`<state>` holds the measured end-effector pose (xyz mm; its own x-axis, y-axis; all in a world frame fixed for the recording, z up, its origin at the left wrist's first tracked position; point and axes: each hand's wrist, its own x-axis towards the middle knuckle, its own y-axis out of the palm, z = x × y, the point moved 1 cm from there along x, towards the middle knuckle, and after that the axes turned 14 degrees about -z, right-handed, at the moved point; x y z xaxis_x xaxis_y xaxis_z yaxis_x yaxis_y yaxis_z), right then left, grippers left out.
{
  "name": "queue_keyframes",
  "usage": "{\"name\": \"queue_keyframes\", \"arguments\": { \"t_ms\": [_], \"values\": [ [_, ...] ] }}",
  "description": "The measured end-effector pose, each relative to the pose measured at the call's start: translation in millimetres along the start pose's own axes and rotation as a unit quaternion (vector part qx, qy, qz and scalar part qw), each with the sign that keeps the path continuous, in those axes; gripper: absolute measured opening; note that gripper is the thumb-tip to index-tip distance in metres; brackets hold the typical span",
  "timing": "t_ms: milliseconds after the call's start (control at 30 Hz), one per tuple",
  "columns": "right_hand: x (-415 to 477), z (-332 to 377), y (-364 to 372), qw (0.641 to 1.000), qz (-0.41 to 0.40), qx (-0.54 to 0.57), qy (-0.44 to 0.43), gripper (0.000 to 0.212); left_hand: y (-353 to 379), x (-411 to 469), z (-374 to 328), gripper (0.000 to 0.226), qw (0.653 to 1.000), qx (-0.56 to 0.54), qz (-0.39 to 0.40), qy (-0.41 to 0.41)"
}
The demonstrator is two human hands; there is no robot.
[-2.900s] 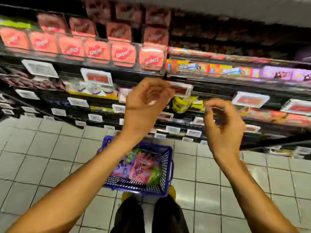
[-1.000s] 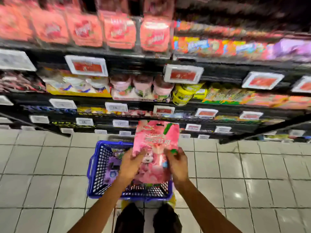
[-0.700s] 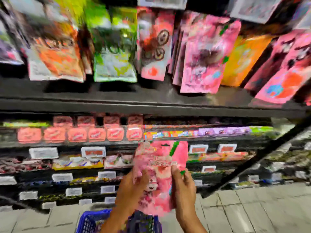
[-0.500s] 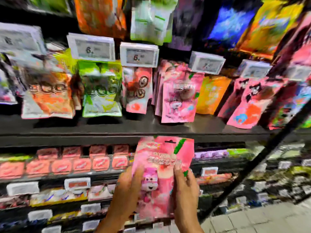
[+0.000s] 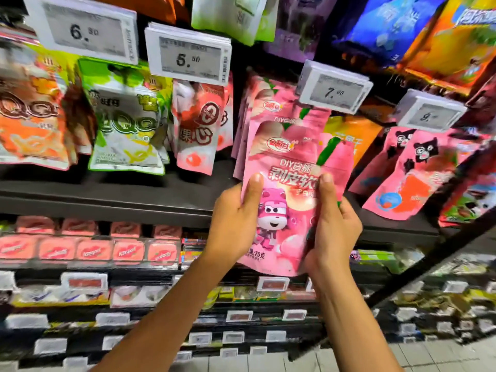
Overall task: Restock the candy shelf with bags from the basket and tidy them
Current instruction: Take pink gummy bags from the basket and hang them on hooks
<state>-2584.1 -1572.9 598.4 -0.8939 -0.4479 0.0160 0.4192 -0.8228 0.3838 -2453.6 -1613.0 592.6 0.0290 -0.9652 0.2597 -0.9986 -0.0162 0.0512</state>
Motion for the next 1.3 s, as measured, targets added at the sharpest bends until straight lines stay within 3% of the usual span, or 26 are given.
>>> {"name": "queue_keyframes", "arguments": {
  "t_ms": [200,333,467,700,900,1067,1200,1300],
  "values": [
    [34.5,9.3,20.4,1.000,0.005,0.019,0.007,0.024,28.2,25.2,-5.4,0.067,0.999,0.026,-0.038,0.015],
    [50.4,9.9,24.0,1.000,0.008,0.020,0.010,0.039,41.5,33.4,-5.9,0.067,0.998,0.012,-0.061,0.009],
    [60.8,11.9,25.4,1.000,0.024,0.003,0.005,0.035,48.7,38.4,-4.3,0.063,0.997,-0.001,-0.078,0.013],
    [74.8,17.1,37.0,0.999,0.044,-0.005,-0.011,0.041,55.0,48.0,-3.1,0.068,0.996,-0.030,-0.085,-0.007],
    [79.4,14.5,44.9,0.999,0.049,-0.020,-0.010,0.032,53.9,51.6,-5.2,0.068,0.995,-0.028,-0.089,-0.030],
    [80.8,13.3,50.6,0.998,0.053,-0.030,-0.011,0.029,51.8,58.0,-3.6,0.048,0.996,-0.039,-0.068,-0.044],
    [78.7,11.4,54.6,0.997,0.066,-0.046,0.004,0.026,49.5,60.8,1.7,0.065,0.995,-0.036,-0.082,-0.048],
    [80.0,9.7,58.4,0.995,0.065,-0.072,0.030,0.032,50.6,64.4,2.6,0.058,0.996,-0.018,-0.076,-0.052]
  ]
}}
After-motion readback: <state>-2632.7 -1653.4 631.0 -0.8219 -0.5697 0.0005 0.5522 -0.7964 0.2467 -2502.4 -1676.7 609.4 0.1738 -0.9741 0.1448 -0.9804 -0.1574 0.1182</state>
